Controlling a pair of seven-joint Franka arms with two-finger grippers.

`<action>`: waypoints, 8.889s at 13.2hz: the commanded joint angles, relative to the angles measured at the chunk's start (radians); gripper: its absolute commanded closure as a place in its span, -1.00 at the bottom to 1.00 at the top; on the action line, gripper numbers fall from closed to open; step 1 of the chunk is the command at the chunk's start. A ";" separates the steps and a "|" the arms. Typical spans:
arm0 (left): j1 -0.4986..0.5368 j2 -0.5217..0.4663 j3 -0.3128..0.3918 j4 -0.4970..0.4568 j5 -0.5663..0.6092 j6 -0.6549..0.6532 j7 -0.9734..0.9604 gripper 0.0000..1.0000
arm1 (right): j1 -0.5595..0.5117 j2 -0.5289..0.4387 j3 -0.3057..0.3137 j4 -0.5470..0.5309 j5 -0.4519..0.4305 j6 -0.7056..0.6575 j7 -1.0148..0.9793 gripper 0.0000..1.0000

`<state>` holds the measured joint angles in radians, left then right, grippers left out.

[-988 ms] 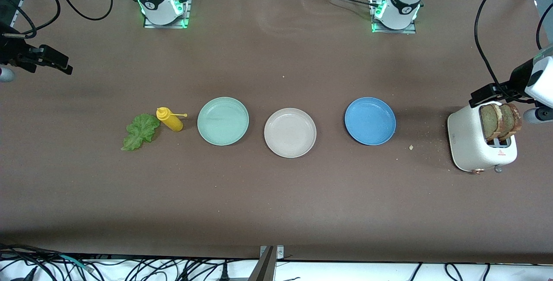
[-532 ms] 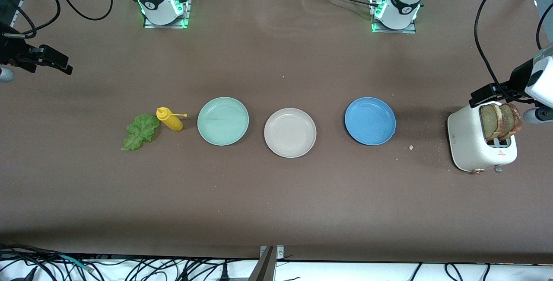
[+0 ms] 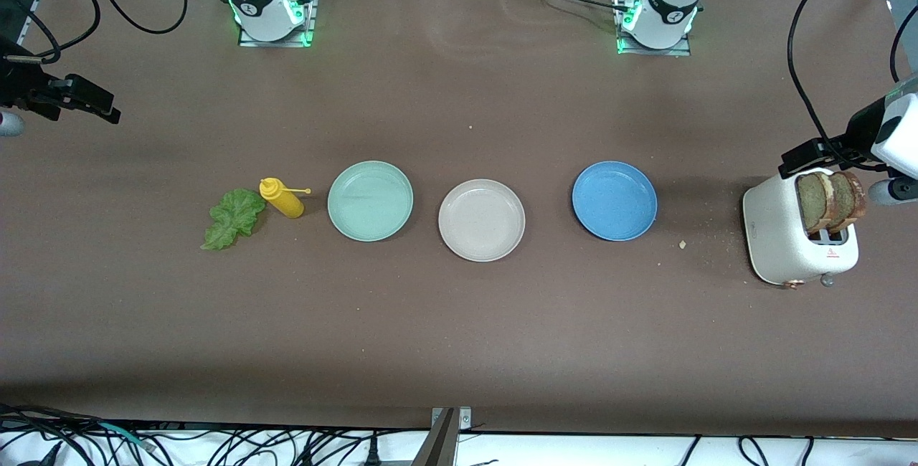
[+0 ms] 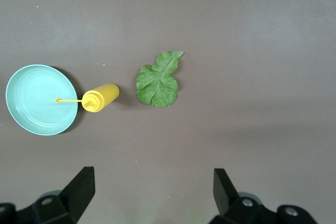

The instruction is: Make sandwich in beige plate with both arms

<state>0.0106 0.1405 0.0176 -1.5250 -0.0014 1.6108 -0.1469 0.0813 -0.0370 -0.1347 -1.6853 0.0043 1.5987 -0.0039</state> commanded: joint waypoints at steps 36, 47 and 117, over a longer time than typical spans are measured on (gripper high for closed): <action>0.250 0.062 -0.001 -0.418 0.023 0.535 0.248 -0.93 | 0.000 0.009 -0.005 0.026 0.002 -0.020 -0.005 -1.00; 0.308 0.068 -0.001 -0.414 0.024 0.506 0.405 1.00 | -0.001 0.008 -0.003 0.026 0.003 -0.022 -0.005 -1.00; -0.123 0.443 -0.004 -0.009 -0.088 0.394 0.050 -1.00 | 0.025 0.128 -0.092 -0.169 0.256 0.268 -0.860 -1.00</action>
<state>-0.1088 0.6199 0.0052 -1.5227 -0.1461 2.0340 -0.0733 0.1114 0.1082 -0.1927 -1.7795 0.1834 1.8037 -0.6927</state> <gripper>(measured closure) 0.000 0.000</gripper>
